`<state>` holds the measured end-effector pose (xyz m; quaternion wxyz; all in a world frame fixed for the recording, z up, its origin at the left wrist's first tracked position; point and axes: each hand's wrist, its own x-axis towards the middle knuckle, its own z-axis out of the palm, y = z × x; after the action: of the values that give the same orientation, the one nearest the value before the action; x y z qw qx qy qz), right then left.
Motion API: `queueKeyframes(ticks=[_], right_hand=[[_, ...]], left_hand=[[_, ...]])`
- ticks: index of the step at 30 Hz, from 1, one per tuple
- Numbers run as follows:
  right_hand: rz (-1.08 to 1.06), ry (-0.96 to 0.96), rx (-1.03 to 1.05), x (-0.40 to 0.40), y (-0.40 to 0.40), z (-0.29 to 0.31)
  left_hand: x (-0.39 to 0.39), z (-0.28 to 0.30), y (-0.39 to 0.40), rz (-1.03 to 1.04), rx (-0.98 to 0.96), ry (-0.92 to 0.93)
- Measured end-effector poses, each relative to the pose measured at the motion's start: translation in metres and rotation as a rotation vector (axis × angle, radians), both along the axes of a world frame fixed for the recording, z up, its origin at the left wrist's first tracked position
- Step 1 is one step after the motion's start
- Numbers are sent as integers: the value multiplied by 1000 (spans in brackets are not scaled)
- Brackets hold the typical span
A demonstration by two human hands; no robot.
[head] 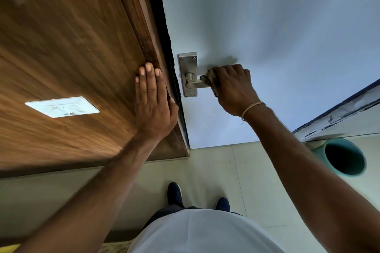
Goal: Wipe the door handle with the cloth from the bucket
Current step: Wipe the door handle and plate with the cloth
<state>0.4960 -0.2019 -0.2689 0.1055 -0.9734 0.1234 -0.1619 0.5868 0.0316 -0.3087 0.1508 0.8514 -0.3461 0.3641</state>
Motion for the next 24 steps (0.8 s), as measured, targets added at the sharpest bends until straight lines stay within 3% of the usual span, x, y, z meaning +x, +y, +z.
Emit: queueKeyframes(ticks=[4, 10, 16, 19, 24], right_hand=[[64, -11, -49, 19, 28, 0], [131, -175, -118, 16, 22, -11], [-128, -324, -119, 15, 50, -23], [-73, -317, -144, 28, 71, -23], [75, -327, -361, 29, 59, -31]], left_hand=[[2, -1, 1, -19, -2, 13], [3, -1, 3, -40, -1, -1], [2, -2, 1, -38, -15, 1], [4, -3, 2, -43, -5, 6], [5, -3, 4, -43, -7, -16]])
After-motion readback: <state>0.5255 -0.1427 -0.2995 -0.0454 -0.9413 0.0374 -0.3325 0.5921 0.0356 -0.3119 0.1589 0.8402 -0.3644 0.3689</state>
